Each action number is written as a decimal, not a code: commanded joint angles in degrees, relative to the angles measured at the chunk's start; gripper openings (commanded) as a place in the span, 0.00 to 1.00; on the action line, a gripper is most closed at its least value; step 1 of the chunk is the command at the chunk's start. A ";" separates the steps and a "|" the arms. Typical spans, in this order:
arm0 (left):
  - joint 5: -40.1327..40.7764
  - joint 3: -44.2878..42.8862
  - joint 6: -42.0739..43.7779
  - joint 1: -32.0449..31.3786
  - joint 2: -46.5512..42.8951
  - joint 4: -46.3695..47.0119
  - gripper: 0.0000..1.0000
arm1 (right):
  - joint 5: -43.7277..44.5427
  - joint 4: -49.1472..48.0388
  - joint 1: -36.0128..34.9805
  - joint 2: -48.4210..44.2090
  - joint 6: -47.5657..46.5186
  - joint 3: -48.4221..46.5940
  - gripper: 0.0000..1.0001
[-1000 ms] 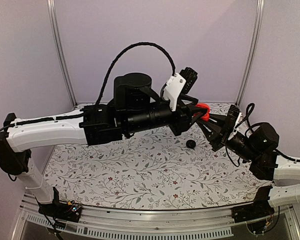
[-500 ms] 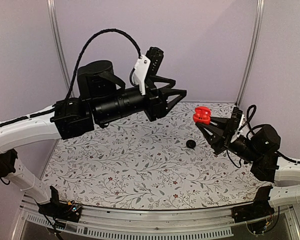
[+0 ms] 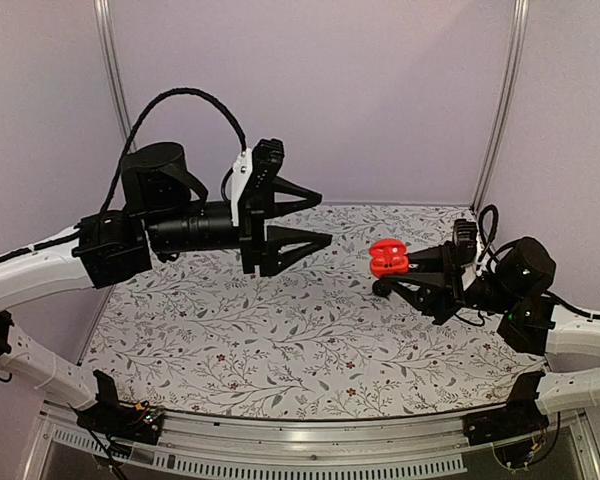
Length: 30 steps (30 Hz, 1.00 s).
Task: Insert the wireless bluetooth earbuds into the charging case
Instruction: Close the charging case.
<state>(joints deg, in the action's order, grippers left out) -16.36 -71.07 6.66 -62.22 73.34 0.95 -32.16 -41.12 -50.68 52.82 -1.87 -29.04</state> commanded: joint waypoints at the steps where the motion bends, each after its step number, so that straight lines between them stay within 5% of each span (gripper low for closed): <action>1: -10.62 1.98 6.98 0.04 -0.48 -0.77 0.71 | -6.17 0.10 0.64 1.59 5.57 -2.52 0.00; 30: -8.57 -3.75 16.56 -7.92 8.40 -6.83 0.70 | -5.43 -2.15 1.17 5.90 12.64 -3.31 0.00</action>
<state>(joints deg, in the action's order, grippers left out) -24.38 -74.28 20.88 -67.26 82.17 -5.06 -39.77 -41.85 -50.22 58.57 8.99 -31.44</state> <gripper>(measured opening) 0.706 0.196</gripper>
